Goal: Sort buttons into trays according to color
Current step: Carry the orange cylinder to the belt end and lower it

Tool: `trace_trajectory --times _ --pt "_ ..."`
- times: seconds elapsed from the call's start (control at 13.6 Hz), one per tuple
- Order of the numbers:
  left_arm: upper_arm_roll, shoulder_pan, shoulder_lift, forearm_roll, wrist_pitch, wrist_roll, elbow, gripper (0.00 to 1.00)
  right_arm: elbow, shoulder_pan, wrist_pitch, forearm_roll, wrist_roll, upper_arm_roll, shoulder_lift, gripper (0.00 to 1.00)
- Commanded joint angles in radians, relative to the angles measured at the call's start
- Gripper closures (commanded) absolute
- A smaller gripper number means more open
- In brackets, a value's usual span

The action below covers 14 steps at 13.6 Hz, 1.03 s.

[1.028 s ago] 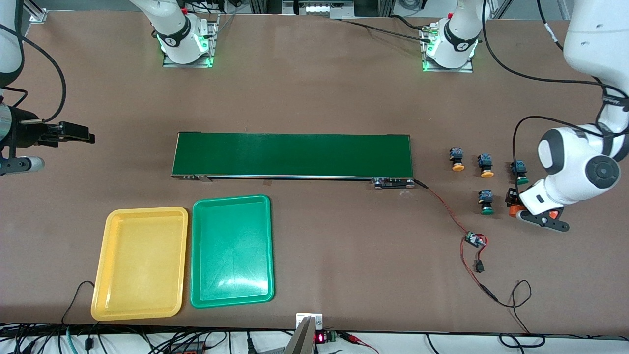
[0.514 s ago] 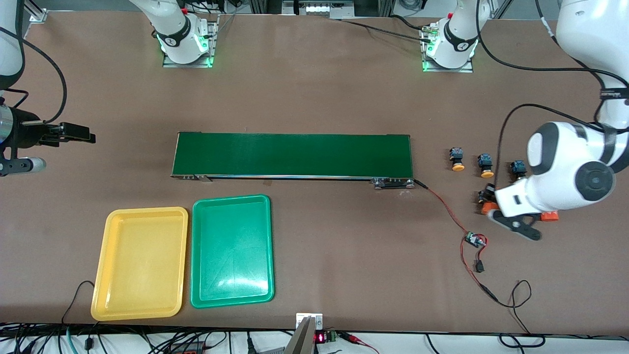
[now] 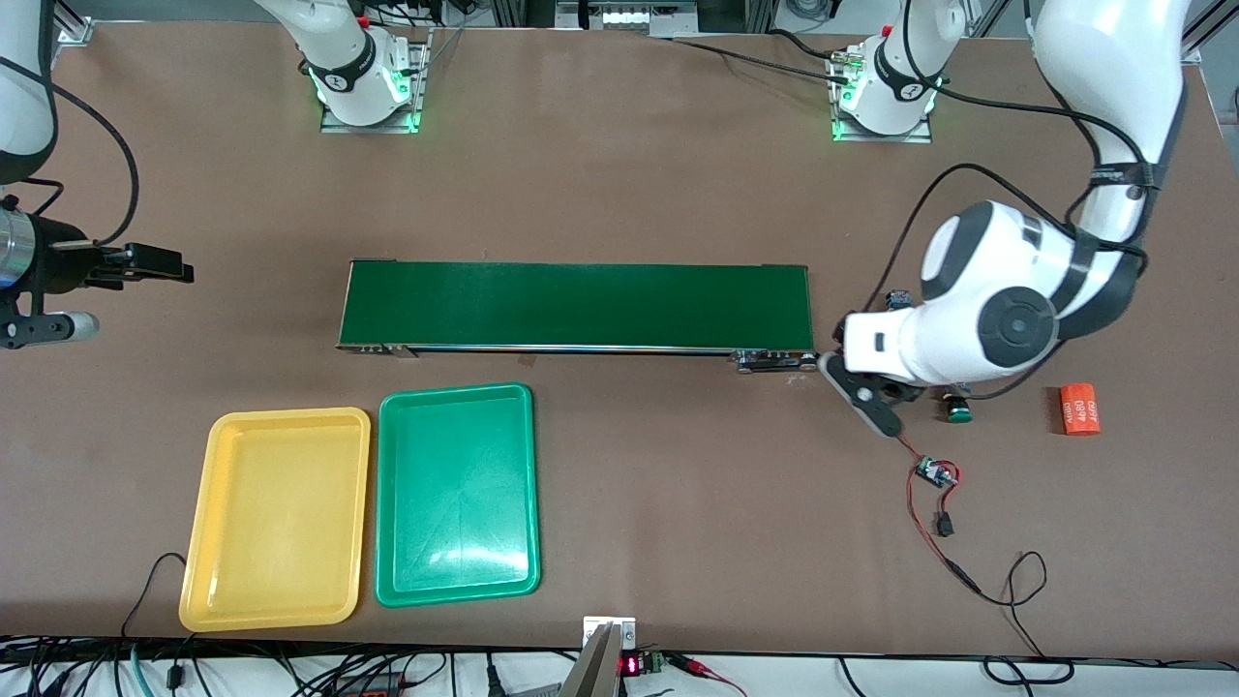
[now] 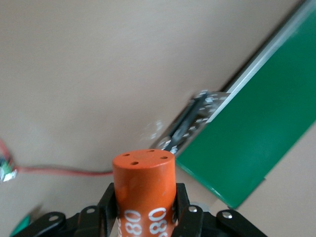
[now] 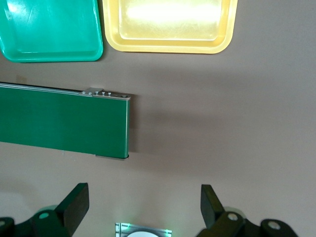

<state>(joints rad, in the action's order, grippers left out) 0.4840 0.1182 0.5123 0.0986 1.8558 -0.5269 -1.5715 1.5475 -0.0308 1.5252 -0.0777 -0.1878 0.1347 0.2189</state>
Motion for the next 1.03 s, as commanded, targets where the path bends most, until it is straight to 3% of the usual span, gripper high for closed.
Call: trace_trajectory --times 0.0,0.22,0.51,0.95 --pt "0.019 -0.034 0.020 0.012 -0.009 -0.189 0.024 0.86 0.243 -0.007 0.143 -0.013 0.042 -0.001 -0.163 0.00" --pt "0.018 -0.095 0.028 0.013 0.008 -0.326 0.022 0.86 0.341 -0.036 0.185 -0.010 0.115 -0.007 -0.225 0.00" --pt "0.018 -0.198 0.041 0.030 0.051 -0.334 0.008 0.86 0.483 -0.087 0.292 -0.005 0.163 -0.009 -0.309 0.00" --pt "0.019 -0.229 0.083 0.061 0.092 -0.384 -0.039 0.86 0.517 -0.103 0.337 -0.001 0.264 -0.081 -0.317 0.00"
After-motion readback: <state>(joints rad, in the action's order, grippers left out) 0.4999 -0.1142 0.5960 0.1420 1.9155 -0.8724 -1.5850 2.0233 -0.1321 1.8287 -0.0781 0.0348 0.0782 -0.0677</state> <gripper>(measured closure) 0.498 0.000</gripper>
